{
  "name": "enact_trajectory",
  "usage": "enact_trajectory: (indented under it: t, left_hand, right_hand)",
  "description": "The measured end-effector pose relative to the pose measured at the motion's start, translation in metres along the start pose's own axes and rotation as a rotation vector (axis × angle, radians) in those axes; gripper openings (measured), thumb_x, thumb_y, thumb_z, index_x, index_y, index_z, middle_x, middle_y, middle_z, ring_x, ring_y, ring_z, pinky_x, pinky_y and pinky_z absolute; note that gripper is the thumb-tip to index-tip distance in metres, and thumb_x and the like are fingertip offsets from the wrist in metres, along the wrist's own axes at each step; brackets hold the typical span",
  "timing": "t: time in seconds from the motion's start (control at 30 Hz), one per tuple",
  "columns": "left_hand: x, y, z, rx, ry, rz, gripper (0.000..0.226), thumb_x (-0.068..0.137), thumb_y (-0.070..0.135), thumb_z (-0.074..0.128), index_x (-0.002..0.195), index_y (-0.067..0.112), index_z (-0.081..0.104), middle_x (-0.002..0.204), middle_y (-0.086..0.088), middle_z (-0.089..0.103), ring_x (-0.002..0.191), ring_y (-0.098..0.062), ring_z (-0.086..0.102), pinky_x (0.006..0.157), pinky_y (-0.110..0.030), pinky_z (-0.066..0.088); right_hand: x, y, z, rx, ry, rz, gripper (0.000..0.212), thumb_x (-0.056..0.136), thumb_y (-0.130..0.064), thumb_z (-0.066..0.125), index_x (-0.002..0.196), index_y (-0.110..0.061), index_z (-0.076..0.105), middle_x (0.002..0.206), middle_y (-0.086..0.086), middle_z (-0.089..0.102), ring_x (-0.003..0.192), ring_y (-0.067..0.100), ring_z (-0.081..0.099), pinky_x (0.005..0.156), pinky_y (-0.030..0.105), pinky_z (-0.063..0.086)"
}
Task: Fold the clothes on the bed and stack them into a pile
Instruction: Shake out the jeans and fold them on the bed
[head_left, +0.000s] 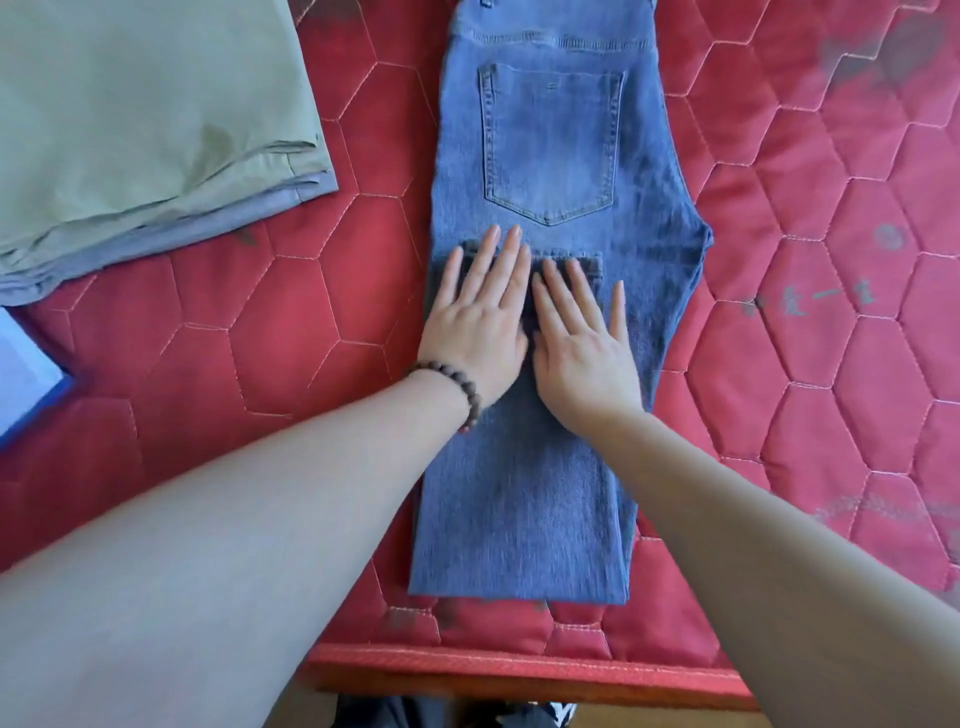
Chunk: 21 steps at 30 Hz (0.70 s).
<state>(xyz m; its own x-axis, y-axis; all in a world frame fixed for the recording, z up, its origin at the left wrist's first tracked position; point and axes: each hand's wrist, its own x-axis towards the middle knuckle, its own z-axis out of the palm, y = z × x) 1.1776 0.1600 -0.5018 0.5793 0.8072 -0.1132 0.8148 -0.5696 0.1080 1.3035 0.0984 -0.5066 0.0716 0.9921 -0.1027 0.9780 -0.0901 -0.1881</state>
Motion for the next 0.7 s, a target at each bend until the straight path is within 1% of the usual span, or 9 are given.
enact_trajectory:
  t: [0.07,0.13,0.23,0.43,0.57,0.7]
  left_hand:
    - [0.014,-0.013,0.006,0.024,-0.028,0.044,0.068,0.095,0.038,0.033,0.155,0.014,0.011,0.164,-0.002,0.005,0.15,-0.019,0.0,0.122,-0.043,0.002]
    - [0.016,-0.025,0.01,0.008,0.001,0.093,0.07,0.094,0.046,0.032,0.155,0.017,0.014,0.163,-0.004,0.011,0.15,-0.022,0.005,0.122,-0.044,0.007]
    - [0.015,-0.031,0.016,-0.043,0.049,0.065,0.074,0.091,0.053,0.036,0.155,0.019,0.019,0.162,-0.008,0.014,0.15,-0.029,0.009,0.121,-0.046,0.011]
    - [0.017,-0.033,0.017,-0.075,0.028,0.054,0.077,0.089,0.051,0.041,0.154,0.016,0.021,0.162,-0.008,0.014,0.15,-0.029,0.008,0.12,-0.048,0.012]
    - [0.019,-0.032,0.013,-0.072,-0.014,0.049,0.078,0.087,0.051,0.042,0.154,0.015,0.022,0.162,-0.009,0.014,0.15,-0.03,0.008,0.121,-0.048,0.011]
    - [0.021,-0.034,0.014,-0.067,-0.018,0.057,0.08,0.086,0.052,0.043,0.154,0.015,0.022,0.162,-0.008,0.015,0.15,-0.03,0.008,0.121,-0.048,0.011]
  right_hand:
    - [0.01,0.006,0.004,0.016,-0.017,0.021,0.055,0.101,-0.031,0.036,0.154,-0.019,0.023,0.161,-0.006,0.016,0.149,0.014,0.007,0.119,0.053,0.003]
    - [0.008,0.013,0.006,-0.005,-0.006,0.009,0.058,0.1,-0.04,0.034,0.154,-0.022,0.023,0.161,-0.007,0.016,0.149,0.013,0.008,0.119,0.054,0.005]
    - [0.005,0.02,0.006,-0.035,0.006,0.042,0.064,0.096,-0.051,0.032,0.154,-0.025,0.021,0.162,-0.004,0.013,0.15,0.016,0.008,0.119,0.055,0.004]
    - [0.007,0.022,0.006,-0.043,-0.024,0.047,0.069,0.092,-0.048,0.039,0.154,-0.022,0.022,0.162,-0.002,0.011,0.15,0.016,0.008,0.117,0.059,0.01]
    - [0.009,0.022,0.003,-0.043,-0.059,0.055,0.072,0.09,-0.049,0.04,0.154,-0.024,0.018,0.162,-0.003,0.009,0.15,0.016,0.007,0.117,0.059,0.01]
    - [0.012,0.022,0.004,-0.049,-0.059,0.058,0.073,0.09,-0.049,0.041,0.154,-0.025,0.018,0.162,-0.004,0.009,0.15,0.016,0.009,0.117,0.059,0.01]
